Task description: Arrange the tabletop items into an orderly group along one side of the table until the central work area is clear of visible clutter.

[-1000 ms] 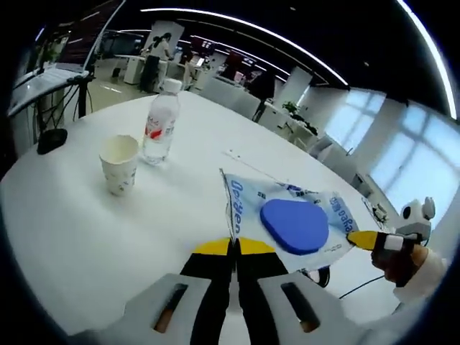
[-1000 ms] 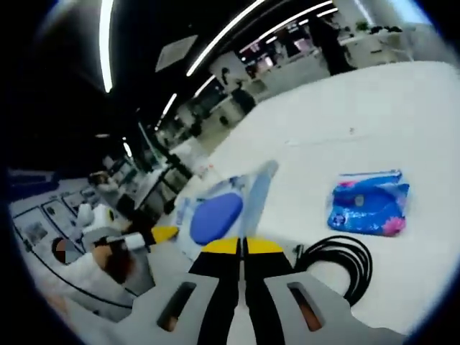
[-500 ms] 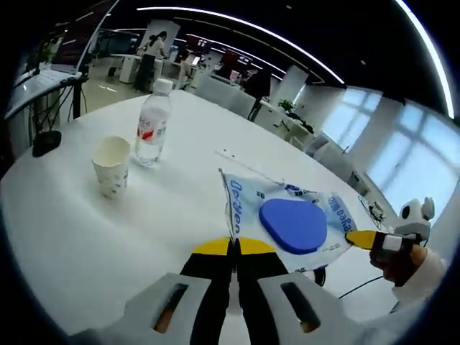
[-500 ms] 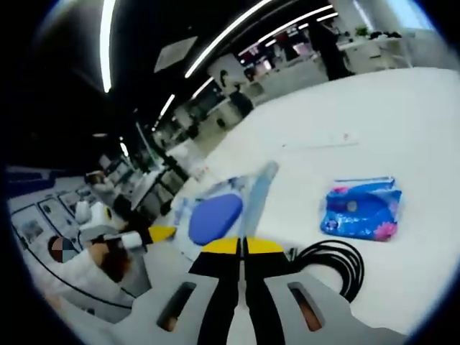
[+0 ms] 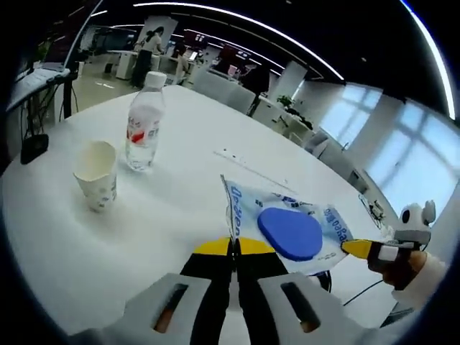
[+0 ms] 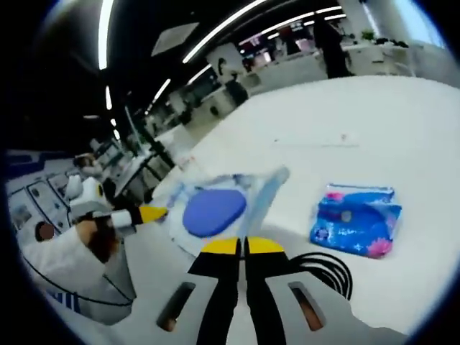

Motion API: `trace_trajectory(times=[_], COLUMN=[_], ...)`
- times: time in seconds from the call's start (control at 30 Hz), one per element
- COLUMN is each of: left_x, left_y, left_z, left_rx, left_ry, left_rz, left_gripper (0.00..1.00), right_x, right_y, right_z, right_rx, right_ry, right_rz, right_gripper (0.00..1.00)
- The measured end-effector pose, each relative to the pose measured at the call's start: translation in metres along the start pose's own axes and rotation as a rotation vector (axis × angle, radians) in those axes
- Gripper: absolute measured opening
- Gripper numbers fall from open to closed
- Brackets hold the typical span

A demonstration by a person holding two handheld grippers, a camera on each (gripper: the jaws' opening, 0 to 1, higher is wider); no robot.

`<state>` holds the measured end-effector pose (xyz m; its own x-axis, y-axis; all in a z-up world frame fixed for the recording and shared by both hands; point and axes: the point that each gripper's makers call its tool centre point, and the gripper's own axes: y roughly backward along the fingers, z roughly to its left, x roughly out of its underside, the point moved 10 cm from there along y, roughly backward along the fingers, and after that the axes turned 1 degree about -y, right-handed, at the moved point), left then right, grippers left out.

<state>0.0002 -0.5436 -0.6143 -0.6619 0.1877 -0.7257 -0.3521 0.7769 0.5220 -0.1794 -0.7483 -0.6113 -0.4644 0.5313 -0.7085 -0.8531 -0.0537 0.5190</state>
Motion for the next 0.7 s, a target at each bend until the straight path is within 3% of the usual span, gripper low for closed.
trace_trajectory(times=[0.2, 0.3, 0.43, 0.7], left_x=[-0.038, -0.054, -0.061, -0.057], left_y=[-0.022, -0.035, -0.051, -0.079], left_z=[-0.004, -0.004, -0.01, -0.005], left_rx=[0.028, 0.023, 0.028, 0.017], left_ry=[-0.091, -0.2, -0.327, -0.335], left_rz=[-0.033, -0.013, 0.016, 0.061], left_gripper=[0.0, 0.0, 0.0, 0.0], right_x=[-0.016, -0.022, -0.024, -0.026], right_y=[-0.016, -0.023, -0.035, -0.051], right_z=[-0.008, -0.01, -0.016, -0.033], right_rx=[0.004, 0.004, 0.025, 0.051], right_ry=[-0.006, -0.009, 0.048, 0.033], right_rz=[-0.008, -0.015, 0.012, 0.046], right_gripper=[0.0, 0.01, 0.01, 0.01])
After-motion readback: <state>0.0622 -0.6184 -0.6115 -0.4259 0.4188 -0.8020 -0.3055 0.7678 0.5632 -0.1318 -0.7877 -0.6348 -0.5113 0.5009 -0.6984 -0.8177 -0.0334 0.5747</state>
